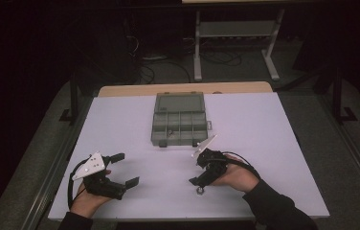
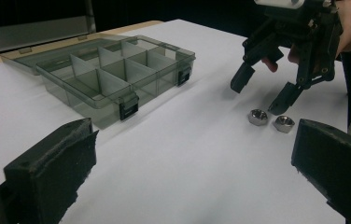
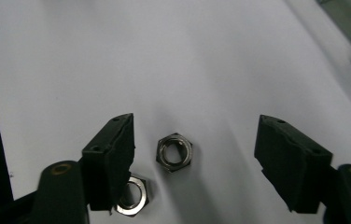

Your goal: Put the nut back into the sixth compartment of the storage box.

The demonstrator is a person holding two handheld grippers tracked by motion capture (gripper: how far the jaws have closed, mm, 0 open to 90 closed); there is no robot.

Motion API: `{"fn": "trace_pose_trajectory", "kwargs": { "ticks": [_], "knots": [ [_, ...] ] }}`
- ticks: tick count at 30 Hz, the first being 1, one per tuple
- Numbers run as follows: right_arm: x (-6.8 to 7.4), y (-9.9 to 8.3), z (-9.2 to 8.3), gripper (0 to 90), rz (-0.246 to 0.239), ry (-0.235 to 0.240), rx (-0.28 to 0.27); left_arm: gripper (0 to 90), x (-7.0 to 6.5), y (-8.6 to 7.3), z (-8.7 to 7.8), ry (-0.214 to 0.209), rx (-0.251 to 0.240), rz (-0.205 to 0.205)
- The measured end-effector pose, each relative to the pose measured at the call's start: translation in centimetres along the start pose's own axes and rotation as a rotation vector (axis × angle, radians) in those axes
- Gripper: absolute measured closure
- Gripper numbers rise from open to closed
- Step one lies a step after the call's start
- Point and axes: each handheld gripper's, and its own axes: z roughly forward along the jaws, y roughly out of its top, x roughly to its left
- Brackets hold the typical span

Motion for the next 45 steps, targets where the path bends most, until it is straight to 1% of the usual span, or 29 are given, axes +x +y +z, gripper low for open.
{"fn": "trace_pose_trajectory", "kwargs": {
  "ticks": [3,9,12,16,20,23,27,30,35,36,39,44,45],
  "knots": [
    [0.2,0.0,0.3,35.6,0.002,0.014,0.013,0.0,0.0,0.0,0.0,-0.001,0.003,-0.003],
    [0.4,0.1,0.8,50.3,-0.017,0.013,0.031,0.0,-0.1,0.0,0.0,-0.004,0.006,-0.015],
    [0.5,0.0,1.0,55.1,-0.04,0.007,0.043,0.0,-0.1,0.0,0.0,-0.004,0.006,-0.016],
    [0.7,0.0,1.1,59.4,-0.049,0.009,0.057,0.0,0.0,0.0,0.0,-0.004,0.008,-0.016],
    [0.8,0.1,1.1,61.7,-0.058,0.012,0.063,0.0,0.0,0.0,0.0,-0.003,0.01,-0.016],
    [0.9,0.0,1.3,64.3,-0.065,0.015,0.082,0.0,0.0,0.1,0.0,-0.003,0.008,-0.007],
    [1.0,0.1,1.3,68.2,-0.073,0.008,0.092,0.0,-0.1,0.0,0.0,-0.002,0.008,-0.013],
    [1.0,0.1,1.2,69.1,-0.077,0.011,0.099,0.0,-0.1,0.0,0.0,-0.005,0.008,-0.017],
    [1.0,0.1,1.2,69.3,-0.083,0.009,0.1,0.0,0.0,0.0,-0.1,-0.004,0.01,-0.007],
    [1.0,0.1,1.2,69.4,-0.081,0.013,0.101,0.0,0.0,0.0,-0.1,-0.004,0.009,-0.013],
    [0.9,0.2,1.1,69.4,-0.079,0.013,0.097,0.0,0.0,0.0,0.0,-0.004,0.008,-0.015],
    [0.6,0.4,0.5,69.4,-0.066,0.017,0.07,0.0,0.0,0.0,-0.1,-0.002,0.008,-0.017],
    [0.6,0.5,0.4,69.4,-0.071,0.015,0.063,0.0,0.0,0.0,-0.1,-0.003,0.008,-0.015]
  ]
}}
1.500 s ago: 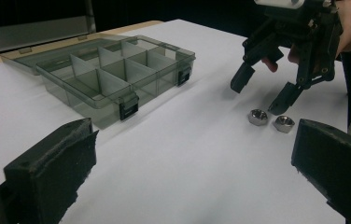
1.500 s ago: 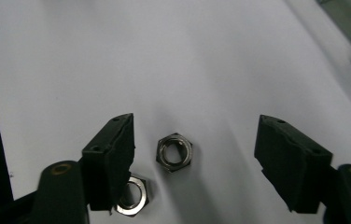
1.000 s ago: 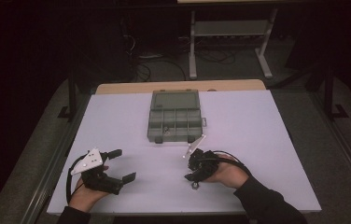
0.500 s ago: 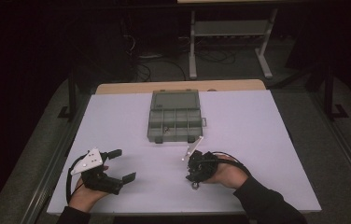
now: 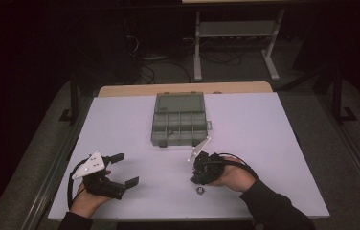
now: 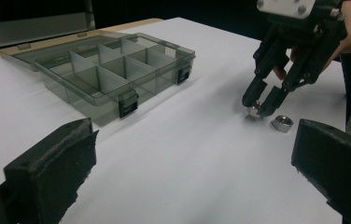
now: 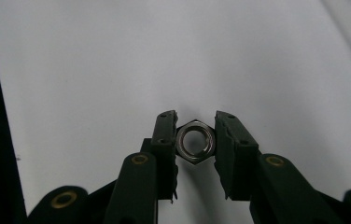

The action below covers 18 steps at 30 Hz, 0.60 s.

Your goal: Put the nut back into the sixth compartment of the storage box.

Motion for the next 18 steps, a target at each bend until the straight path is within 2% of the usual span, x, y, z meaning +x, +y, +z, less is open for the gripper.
{"fn": "trace_pose_trajectory", "kwargs": {
  "ticks": [9,13,18],
  "knots": [
    [-0.1,0.8,-1.3,69.5,-0.003,-0.007,-0.035,0.0,0.0,0.0,0.0,0.002,0.002,0.002],
    [-0.5,1.2,-1.8,69.5,0.013,-0.013,-0.054,0.0,0.0,0.0,0.0,0.002,-0.001,-0.004],
    [-1.0,1.7,-2.3,69.5,0.01,-0.023,-0.068,0.0,0.0,0.0,0.0,0.003,0.0,-0.003]
  ]
}}
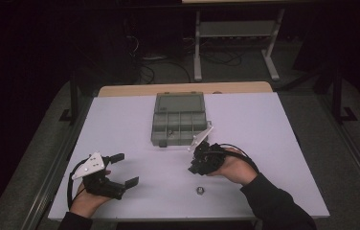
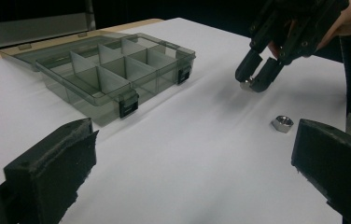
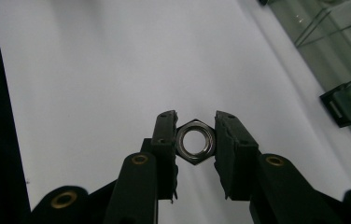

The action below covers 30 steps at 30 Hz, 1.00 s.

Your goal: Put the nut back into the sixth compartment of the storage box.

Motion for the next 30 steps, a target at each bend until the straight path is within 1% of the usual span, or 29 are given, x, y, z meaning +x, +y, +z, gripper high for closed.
{"fn": "trace_pose_trajectory", "kwargs": {
  "ticks": [6,8,11,12,15,18,19,21,25,27,28,29,30],
  "knots": [
    [-0.5,0.8,-0.5,69.5,0.007,-0.008,-0.017,0.0,0.0,0.0,0.0,-0.002,-0.001,0.002],
    [-0.7,1.1,-0.6,69.5,0.003,-0.011,-0.021,0.0,0.0,0.0,0.0,0.0,0.0,-0.001],
    [-0.9,1.5,-0.8,69.5,0.013,-0.012,-0.035,0.0,0.0,0.0,0.0,0.0,-0.003,-0.003],
    [-1.1,1.6,-0.9,69.5,0.008,-0.015,-0.036,0.0,0.0,0.0,0.0,-0.001,-0.002,-0.001],
    [-1.3,2.1,-1.1,69.5,0.015,-0.017,-0.047,0.0,0.0,0.0,0.1,-0.001,0.001,0.001],
    [-1.8,2.6,-1.3,69.5,0.01,-0.026,-0.063,0.0,-0.1,0.0,0.1,-0.001,0.001,0.003],
    [-1.8,2.8,-1.3,69.5,0.015,-0.029,-0.064,0.0,0.0,0.0,0.0,-0.003,-0.001,0.003],
    [-2.1,3.1,-1.4,69.5,0.007,-0.033,-0.07,0.0,0.0,0.0,0.0,-0.001,-0.001,-0.001],
    [-2.5,3.9,-1.5,69.5,0.015,-0.04,-0.085,0.0,0.1,0.0,0.0,-0.001,0.001,0.004],
    [-2.8,4.2,-1.5,69.5,0.011,-0.042,-0.091,0.0,0.0,0.0,0.0,-0.001,0.0,-0.003],
    [-2.9,4.4,-1.5,69.5,0.016,-0.045,-0.092,0.0,0.0,0.0,0.0,-0.001,0.0,-0.001],
    [-2.9,4.5,-1.4,69.5,0.03,-0.041,-0.097,0.0,0.0,0.0,-0.1,-0.001,-0.001,-0.004],
    [-3.2,4.6,-1.4,69.5,0.015,-0.047,-0.093,0.0,0.0,0.0,-0.1,0.0,-0.001,0.004]
  ]
}}
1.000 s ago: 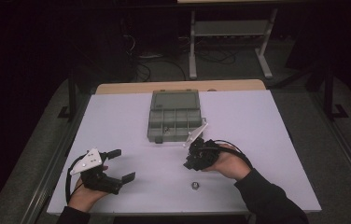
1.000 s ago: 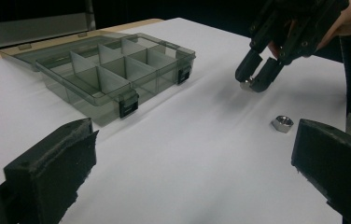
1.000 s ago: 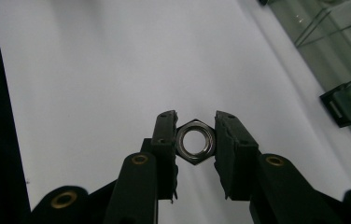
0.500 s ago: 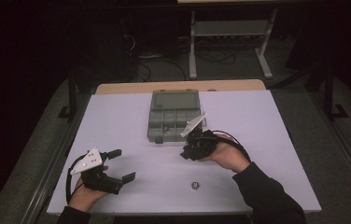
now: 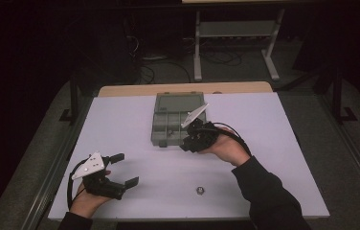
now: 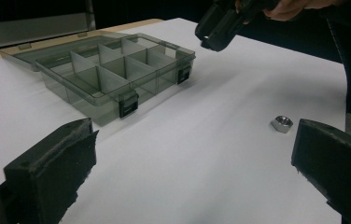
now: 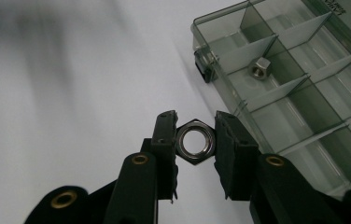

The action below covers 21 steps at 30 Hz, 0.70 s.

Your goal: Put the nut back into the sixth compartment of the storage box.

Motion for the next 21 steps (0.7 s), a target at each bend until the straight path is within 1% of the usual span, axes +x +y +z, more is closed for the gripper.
{"fn": "trace_pose_trajectory", "kwargs": {
  "ticks": [2,3,6,9,11,13,15,17,18,19,21],
  "knots": [
    [-0.2,0.3,0.2,69.5,0.017,0.001,0.0,0.0,0.0,0.0,0.0,0.001,-0.002,-0.004],
    [-0.3,0.4,0.3,69.5,0.012,0.001,0.003,0.0,0.0,0.0,0.0,0.001,-0.002,-0.002],
    [-0.9,0.8,0.6,69.5,0.021,0.002,0.003,0.0,0.0,0.0,0.0,0.002,-0.002,-0.006],
    [-1.4,1.3,1.0,69.5,0.042,0.005,-0.002,0.0,0.0,0.0,0.0,0.003,-0.003,-0.006],
    [-1.7,1.7,1.2,69.5,0.046,-0.005,-0.005,0.0,0.0,0.0,0.0,0.003,-0.012,-0.015],
    [-2.0,2.0,1.6,69.4,0.034,-0.007,-0.003,0.0,0.0,0.0,0.0,0.003,-0.013,-0.019],
    [-2.3,2.4,1.9,69.5,0.039,-0.015,0.007,0.0,0.1,0.0,0.0,0.003,-0.006,-0.01],
    [-2.8,2.7,2.2,69.5,0.037,-0.018,0.008,0.0,0.0,-0.1,0.0,0.002,-0.009,-0.013],
    [-2.9,2.9,2.3,69.5,0.052,-0.016,0.005,0.0,0.1,0.0,0.0,0.001,-0.005,-0.007],
    [-3.2,3.0,2.5,69.5,0.045,-0.02,0.004,0.0,0.0,0.0,-0.1,0.002,-0.002,-0.01],
    [-3.5,3.3,2.8,69.5,0.056,-0.026,0.005,0.0,0.1,0.0,-0.1,0.003,0.0,-0.007]
  ]
}}
